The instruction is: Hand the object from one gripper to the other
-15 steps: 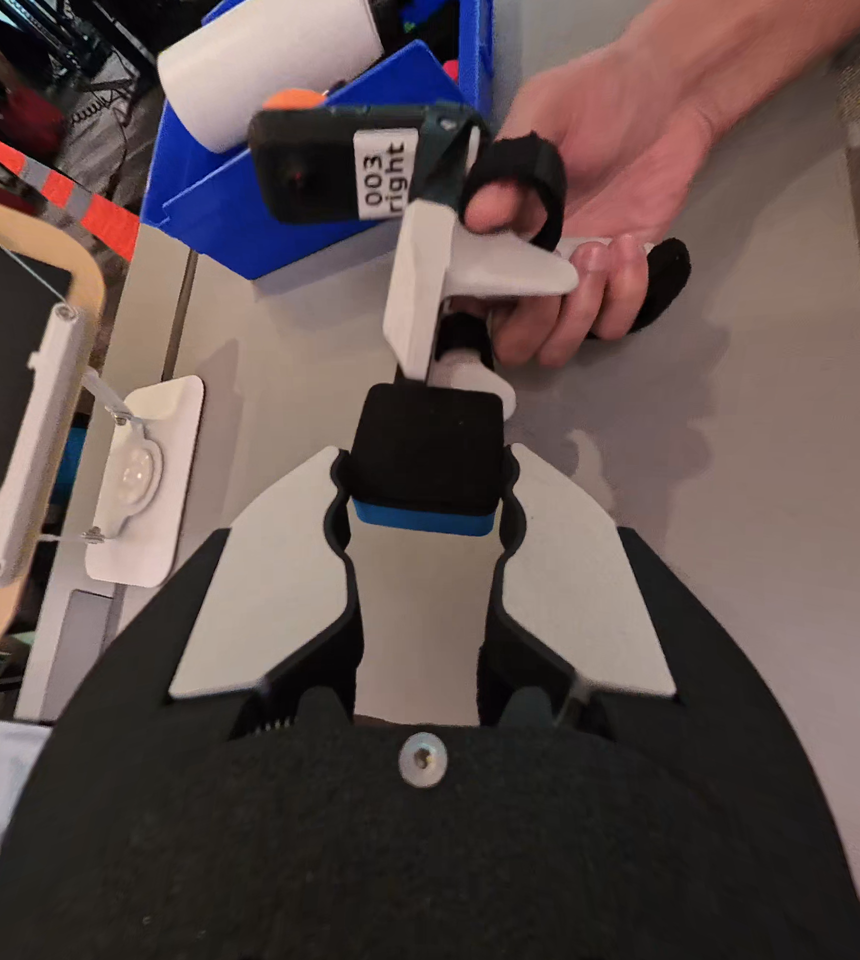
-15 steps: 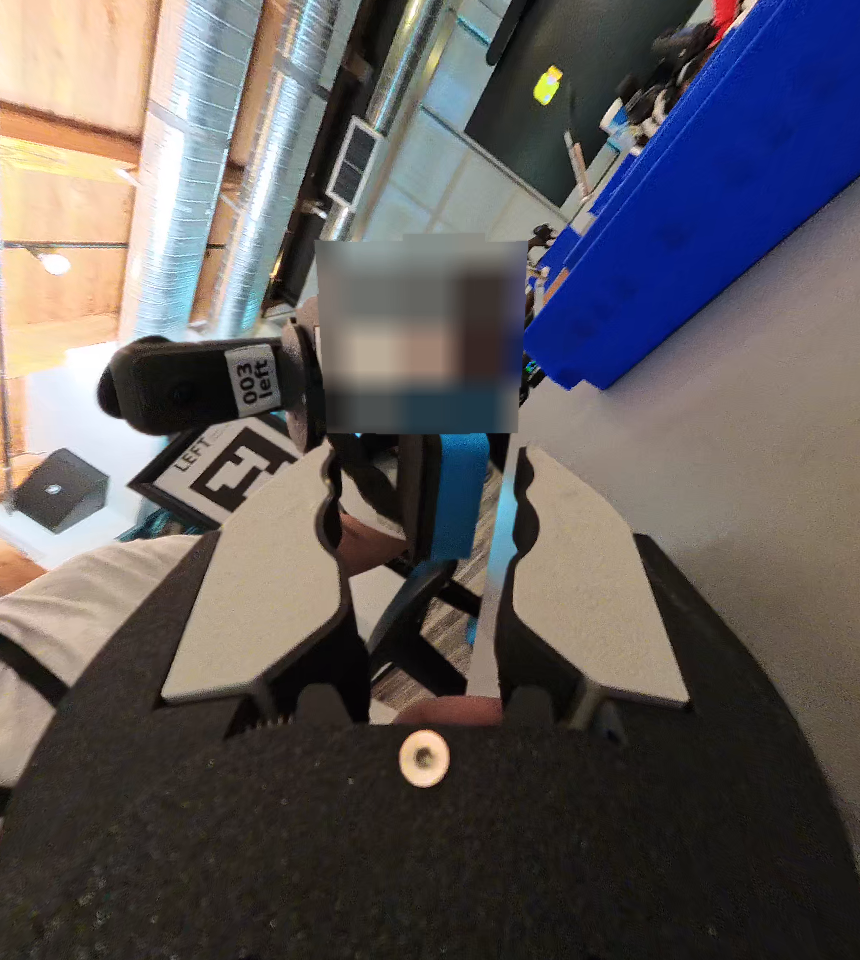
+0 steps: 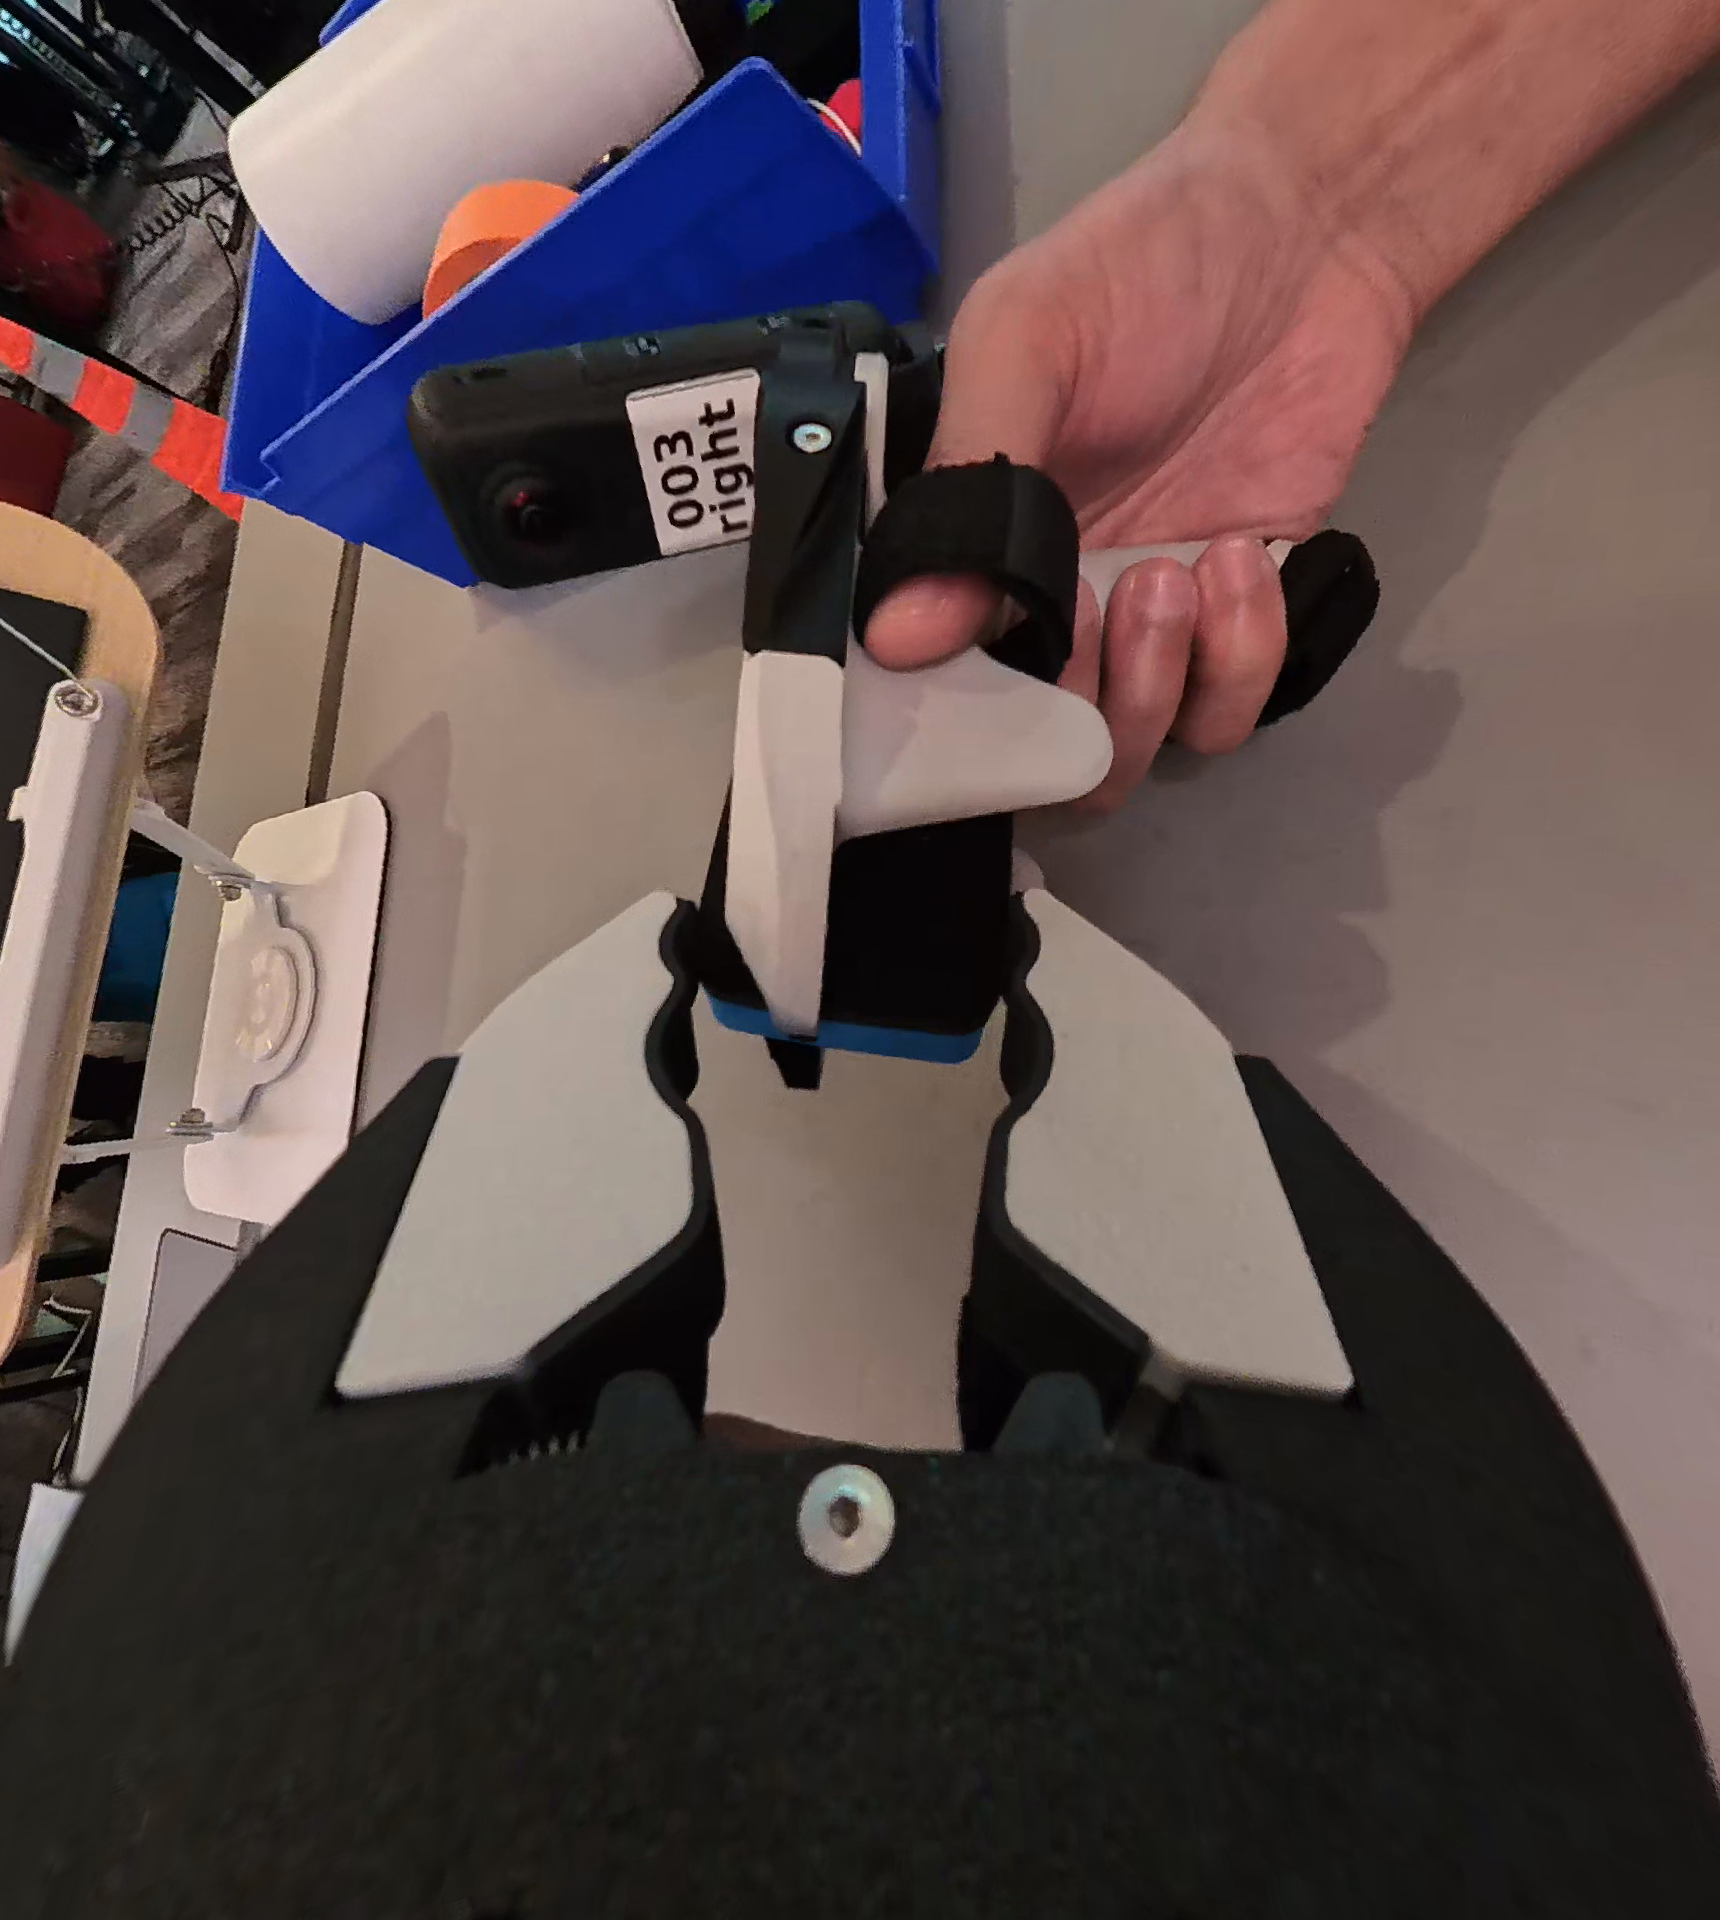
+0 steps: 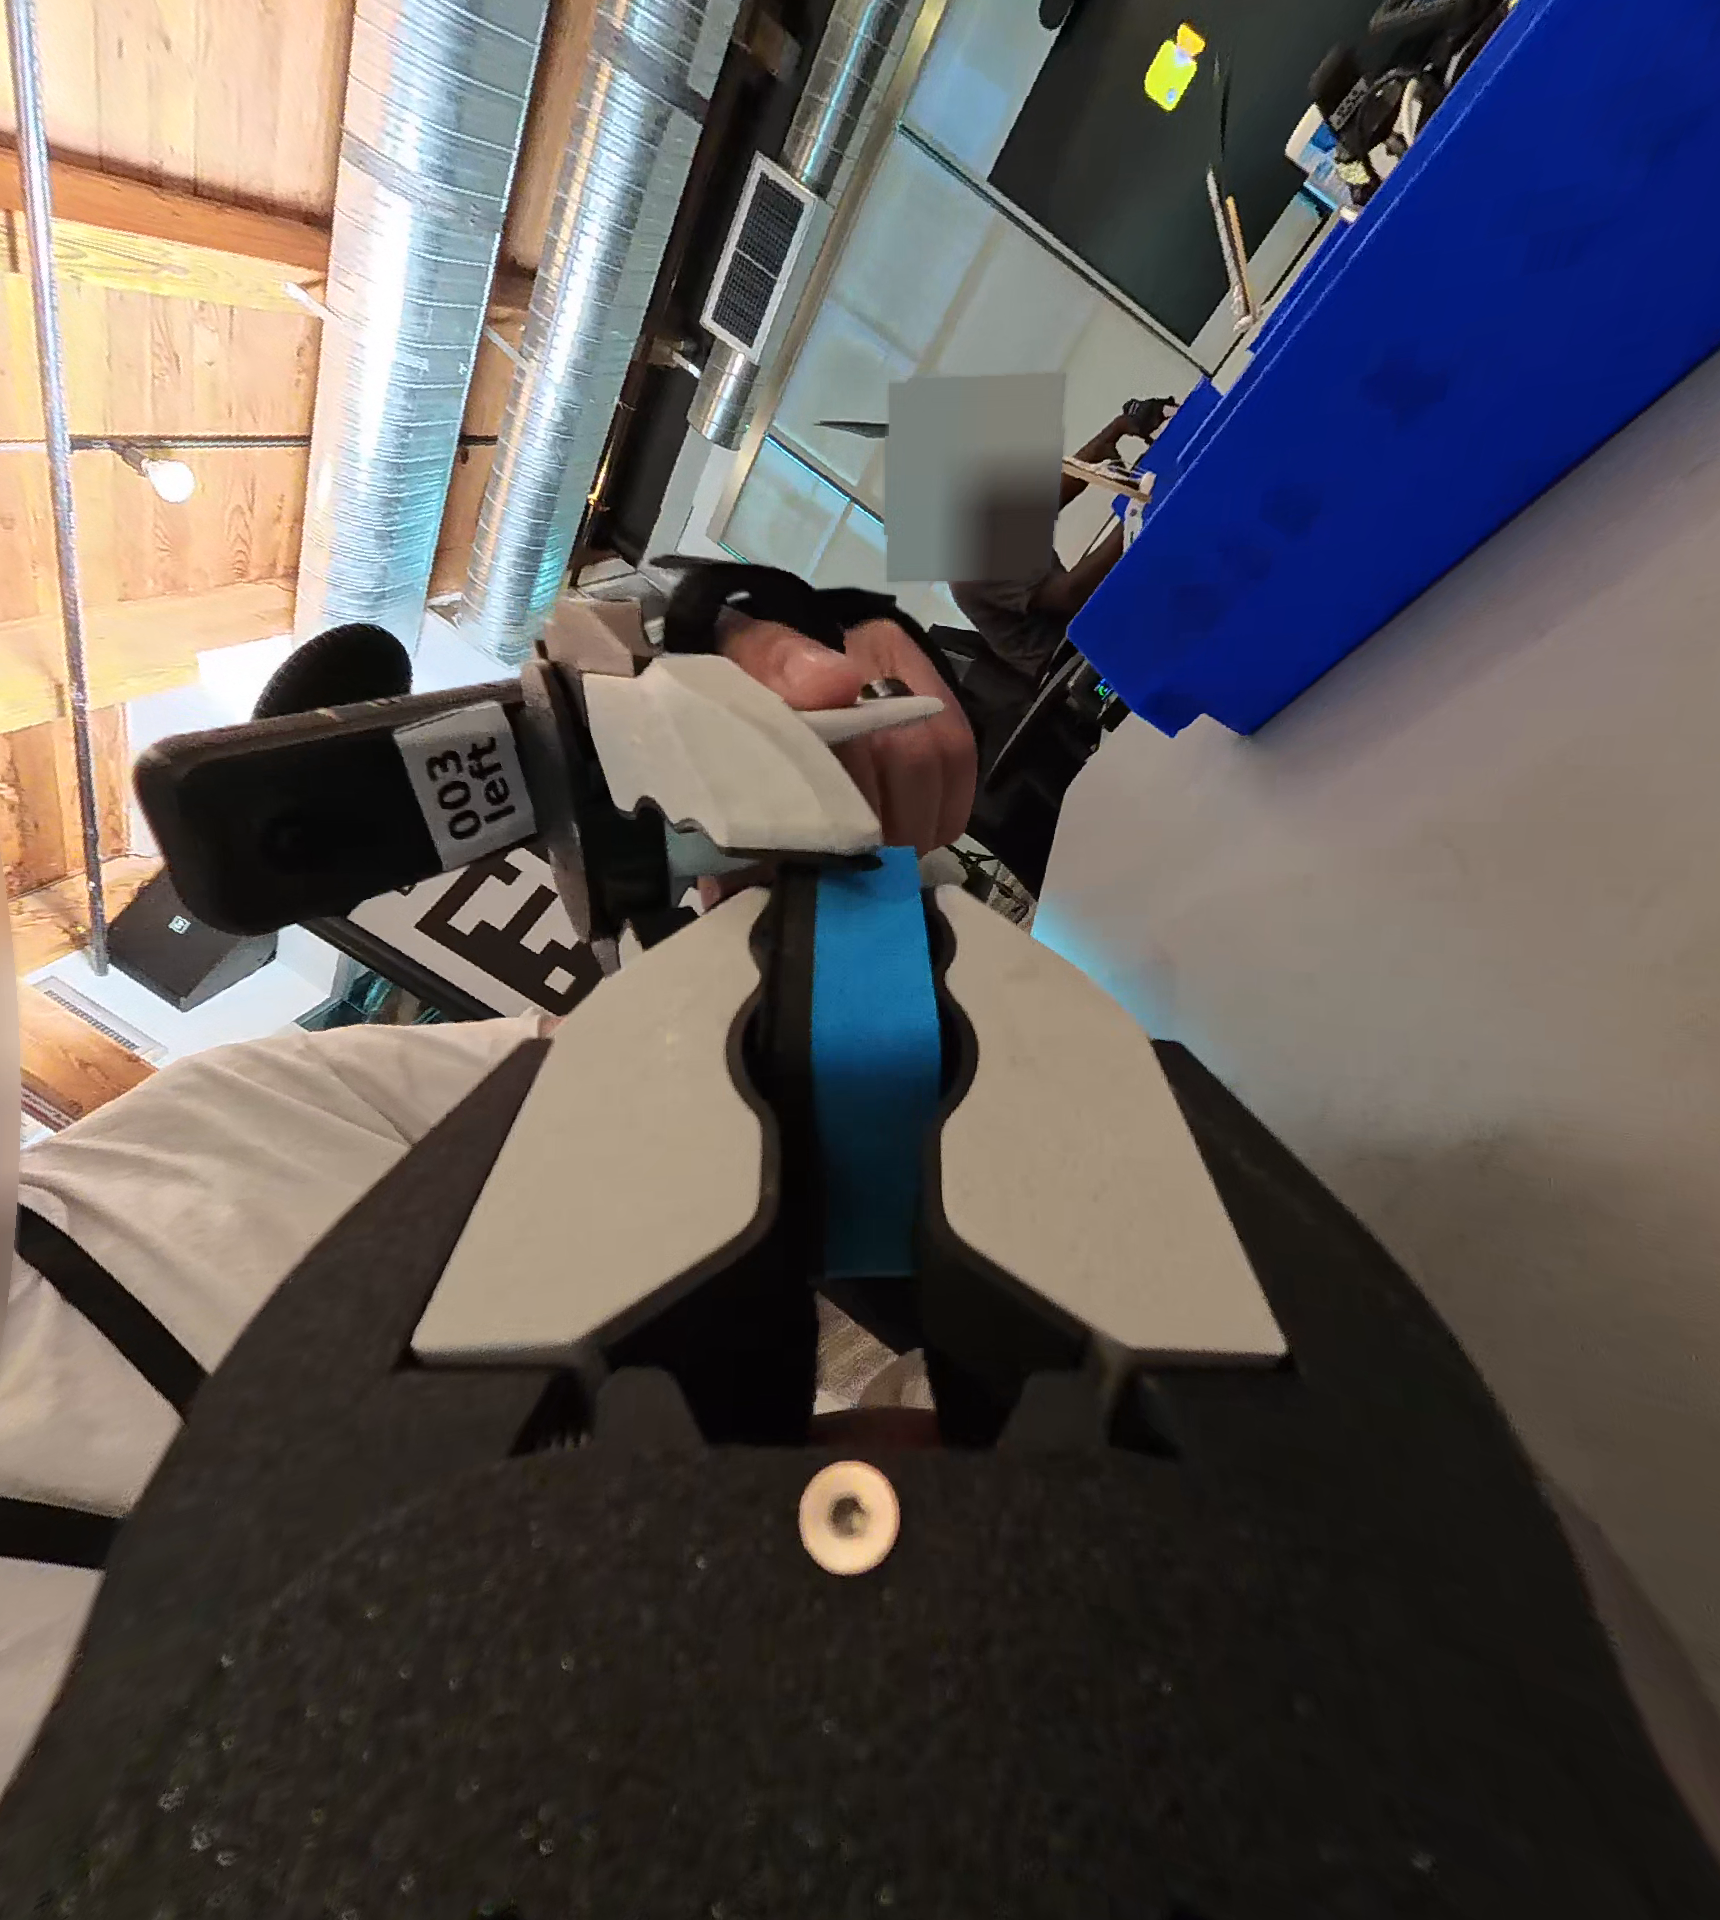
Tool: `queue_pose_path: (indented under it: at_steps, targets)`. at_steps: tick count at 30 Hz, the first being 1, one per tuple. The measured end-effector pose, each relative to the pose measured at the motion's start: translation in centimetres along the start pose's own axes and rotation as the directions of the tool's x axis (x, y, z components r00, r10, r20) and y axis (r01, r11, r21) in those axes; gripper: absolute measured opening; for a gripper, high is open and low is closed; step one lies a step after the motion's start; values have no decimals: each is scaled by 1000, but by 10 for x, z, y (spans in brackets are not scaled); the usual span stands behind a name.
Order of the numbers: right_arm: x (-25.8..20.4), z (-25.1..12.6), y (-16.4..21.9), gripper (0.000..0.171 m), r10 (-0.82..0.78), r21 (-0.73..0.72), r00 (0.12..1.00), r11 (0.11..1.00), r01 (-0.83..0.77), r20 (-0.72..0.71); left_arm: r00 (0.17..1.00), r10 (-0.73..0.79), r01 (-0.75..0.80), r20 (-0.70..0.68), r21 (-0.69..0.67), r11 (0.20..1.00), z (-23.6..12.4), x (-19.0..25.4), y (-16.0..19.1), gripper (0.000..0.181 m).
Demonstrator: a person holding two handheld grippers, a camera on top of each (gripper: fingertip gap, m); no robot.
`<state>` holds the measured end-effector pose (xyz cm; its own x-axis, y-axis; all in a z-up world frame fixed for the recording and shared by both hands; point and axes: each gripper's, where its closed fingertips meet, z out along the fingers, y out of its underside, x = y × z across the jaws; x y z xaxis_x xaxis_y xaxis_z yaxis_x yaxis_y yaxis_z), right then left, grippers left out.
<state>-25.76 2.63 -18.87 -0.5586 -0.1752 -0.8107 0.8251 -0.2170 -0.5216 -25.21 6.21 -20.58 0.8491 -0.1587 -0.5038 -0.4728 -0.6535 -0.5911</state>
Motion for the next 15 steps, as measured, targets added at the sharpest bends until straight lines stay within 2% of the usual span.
queue_pose_path:
  at_steps: [4, 7, 9, 11, 15]
  targets:
    - [7, -9, -6, 24, -40, 12, 996, 999, 42, -80, 994, -101, 98, 39, 67, 993, -8, -4, -5, 64]
    - [19, -23, -12, 24, -171, -24, 956, 985, 170, -239, 936, -329, 314, 124, 123, 941, -18, -13, 3, 65]
    - [27, -33, -19, 24, -300, -79, 882, 953, 292, -364, 824, -531, 509, 198, 151, 847, -23, -14, 23, 64]
    - [30, -44, -27, 22, -432, -157, 769, 899, 410, -471, 709, -676, 640, 201, 217, 737, -27, 1, 35, 58]
    - [15, -58, -47, 24, -601, -321, 561, 790, 522, -569, 560, -793, 760, 239, 233, 607, -35, 44, 57, 57]
